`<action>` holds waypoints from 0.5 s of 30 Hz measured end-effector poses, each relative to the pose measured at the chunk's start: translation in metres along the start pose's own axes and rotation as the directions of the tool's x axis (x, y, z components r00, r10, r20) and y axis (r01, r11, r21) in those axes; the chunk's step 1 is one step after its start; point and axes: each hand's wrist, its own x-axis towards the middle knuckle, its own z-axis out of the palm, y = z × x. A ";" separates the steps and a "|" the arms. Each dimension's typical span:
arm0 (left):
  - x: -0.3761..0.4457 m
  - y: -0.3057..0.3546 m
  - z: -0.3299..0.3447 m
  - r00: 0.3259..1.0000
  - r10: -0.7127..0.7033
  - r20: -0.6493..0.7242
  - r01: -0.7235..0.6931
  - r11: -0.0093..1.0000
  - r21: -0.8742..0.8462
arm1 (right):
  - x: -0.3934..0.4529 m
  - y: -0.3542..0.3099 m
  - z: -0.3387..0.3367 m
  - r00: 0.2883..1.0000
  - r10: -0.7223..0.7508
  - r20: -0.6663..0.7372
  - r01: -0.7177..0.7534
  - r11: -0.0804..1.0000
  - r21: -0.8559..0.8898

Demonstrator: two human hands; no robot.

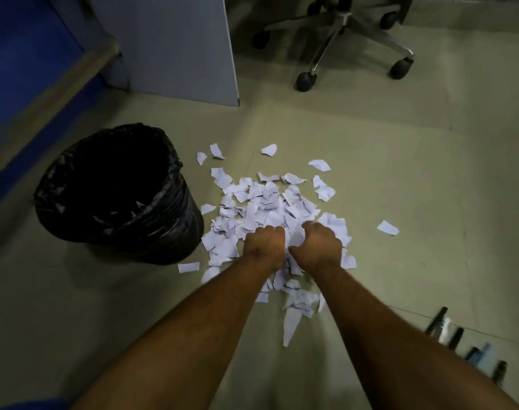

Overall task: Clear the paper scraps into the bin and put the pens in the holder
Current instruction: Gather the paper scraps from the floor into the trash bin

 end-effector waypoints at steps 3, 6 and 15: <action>0.004 -0.011 0.014 0.999 -0.025 -0.029 0.026 0.999 0.028 | 0.001 0.003 0.010 0.992 0.006 0.126 0.010 0.992 -0.126; 0.001 -0.022 0.034 0.992 -0.075 0.096 0.081 0.995 -0.062 | 0.003 0.004 0.020 0.966 0.015 0.257 0.004 0.997 -0.075; -0.014 -0.019 0.072 0.998 -0.050 -0.032 0.049 0.998 -0.028 | -0.020 0.005 0.044 0.982 -0.186 0.046 0.190 0.976 -0.110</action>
